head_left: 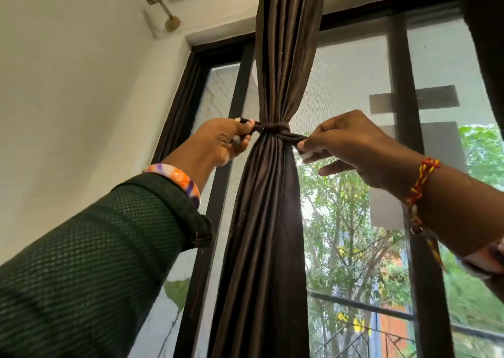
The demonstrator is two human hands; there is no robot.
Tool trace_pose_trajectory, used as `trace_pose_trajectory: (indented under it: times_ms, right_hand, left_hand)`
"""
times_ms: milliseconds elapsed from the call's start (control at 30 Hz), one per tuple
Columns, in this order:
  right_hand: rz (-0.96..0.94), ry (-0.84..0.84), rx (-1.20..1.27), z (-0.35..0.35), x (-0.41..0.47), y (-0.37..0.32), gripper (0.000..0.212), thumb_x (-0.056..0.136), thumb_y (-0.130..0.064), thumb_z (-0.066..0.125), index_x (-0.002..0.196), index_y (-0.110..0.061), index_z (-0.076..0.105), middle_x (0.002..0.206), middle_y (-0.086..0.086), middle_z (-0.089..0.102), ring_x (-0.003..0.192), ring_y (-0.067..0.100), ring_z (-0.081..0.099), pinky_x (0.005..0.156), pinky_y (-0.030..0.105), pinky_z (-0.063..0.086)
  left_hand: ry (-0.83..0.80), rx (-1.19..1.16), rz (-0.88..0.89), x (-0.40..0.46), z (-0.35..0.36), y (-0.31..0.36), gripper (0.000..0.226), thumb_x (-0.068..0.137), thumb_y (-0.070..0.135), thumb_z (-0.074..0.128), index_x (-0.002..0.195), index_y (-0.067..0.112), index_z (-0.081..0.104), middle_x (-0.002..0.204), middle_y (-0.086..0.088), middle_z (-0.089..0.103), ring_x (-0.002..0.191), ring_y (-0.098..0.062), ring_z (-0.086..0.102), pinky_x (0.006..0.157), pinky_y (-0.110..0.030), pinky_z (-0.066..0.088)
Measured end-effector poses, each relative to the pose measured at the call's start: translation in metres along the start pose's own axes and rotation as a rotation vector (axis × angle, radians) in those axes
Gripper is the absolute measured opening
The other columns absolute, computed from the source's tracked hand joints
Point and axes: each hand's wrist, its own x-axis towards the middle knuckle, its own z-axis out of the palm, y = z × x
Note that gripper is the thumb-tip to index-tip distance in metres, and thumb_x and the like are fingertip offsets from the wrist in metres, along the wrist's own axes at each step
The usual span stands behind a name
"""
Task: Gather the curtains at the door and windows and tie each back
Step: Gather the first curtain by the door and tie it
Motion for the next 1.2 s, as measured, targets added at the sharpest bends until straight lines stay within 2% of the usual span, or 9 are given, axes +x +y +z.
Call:
trace_pose_trajectory:
  times_ms: [167,333,433,600,700,833,967,1067,1200]
  right_hand:
    - [0.128,-0.057,0.045,0.008,-0.027,0.032,0.032,0.088,-0.026,0.061,0.104,0.002,0.065,0.093,0.009,0.066,0.057,0.010,0.054,0.045,0.015,0.038]
    - [0.351,-0.209,0.103,0.046,-0.067,0.081,0.052,0.081,-0.029,0.069,0.116,0.008,0.055,0.092,0.010,0.054,0.056,0.011,0.055,0.041,0.016,0.036]
    - [0.491,-0.301,0.145,0.072,-0.094,0.114,0.043,0.081,-0.014,0.070,0.115,0.001,0.050,0.078,0.008,0.056,0.044,0.007,0.055,0.036,0.013,0.037]
    - [0.623,-0.468,0.174,0.098,-0.138,0.164,0.031,0.078,0.005,0.066,0.103,-0.003,0.050,0.060,0.013,0.051,0.030,0.005,0.048,0.033,0.012,0.037]
    - [0.684,-0.595,0.117,0.111,-0.166,0.194,0.039,0.074,0.014,0.063,0.105,-0.006,0.049,0.057,0.013,0.050,0.026,0.004,0.047,0.032,0.012,0.039]
    - [0.785,-0.784,0.046,0.128,-0.207,0.234,0.022,0.074,0.016,0.059,0.087,-0.002,0.055,0.058,0.016,0.053,0.026,0.006,0.048,0.032,0.015,0.043]
    - [0.905,-0.881,0.022,0.144,-0.248,0.273,0.021,0.076,0.016,0.057,0.081,-0.004,0.053,0.062,0.018,0.056,0.028,0.007,0.051,0.034,0.019,0.047]
    - [0.990,-0.865,0.041,0.155,-0.273,0.298,0.026,0.080,0.011,0.058,0.105,0.003,0.055,0.071,0.021,0.059,0.034,0.013,0.055,0.036,0.024,0.050]
    - [0.940,-0.639,0.069,0.176,-0.284,0.322,0.039,0.080,-0.002,0.061,0.118,-0.003,0.052,0.096,0.020,0.065,0.065,0.029,0.065,0.055,0.038,0.057]
  left_hand:
    - [-0.227,0.446,-0.017,-0.027,-0.006,-0.018,0.023,0.089,0.034,0.055,0.082,0.012,0.056,0.061,0.003,0.053,0.036,0.000,0.042,0.034,-0.011,0.033]
    - [-0.370,0.944,-0.332,-0.061,-0.022,-0.074,0.043,0.077,0.043,0.067,0.093,0.004,0.059,0.066,-0.004,0.057,0.053,-0.009,0.054,0.045,-0.018,0.048]
    - [-0.365,0.920,-0.533,-0.079,-0.035,-0.125,0.038,0.077,0.034,0.069,0.091,0.001,0.057,0.065,-0.006,0.060,0.052,-0.010,0.058,0.045,-0.017,0.049]
    - [-0.427,0.834,-0.767,-0.124,-0.052,-0.203,0.038,0.081,0.030,0.066,0.110,0.008,0.055,0.072,-0.005,0.056,0.057,-0.011,0.057,0.049,-0.019,0.052]
    - [-0.491,0.859,-0.937,-0.160,-0.055,-0.246,0.042,0.085,0.033,0.062,0.119,0.013,0.051,0.080,-0.008,0.057,0.062,-0.018,0.063,0.052,-0.022,0.056]
    - [-0.586,0.784,-1.088,-0.197,-0.055,-0.295,0.020,0.088,0.021,0.060,0.105,0.013,0.055,0.080,-0.005,0.060,0.049,-0.010,0.064,0.053,-0.022,0.056]
    - [-0.630,0.757,-1.187,-0.222,-0.055,-0.342,0.015,0.084,0.009,0.064,0.098,0.011,0.061,0.088,-0.005,0.063,0.079,-0.021,0.064,0.070,-0.030,0.056]
    - [-0.651,0.735,-1.208,-0.242,-0.053,-0.379,0.028,0.079,-0.001,0.067,0.104,0.010,0.060,0.093,-0.007,0.062,0.092,-0.027,0.063,0.073,-0.034,0.055]
    - [-0.441,0.696,-1.102,-0.268,-0.049,-0.435,0.028,0.076,0.009,0.072,0.098,0.018,0.056,0.077,0.001,0.059,0.060,-0.009,0.058,0.057,-0.027,0.056]
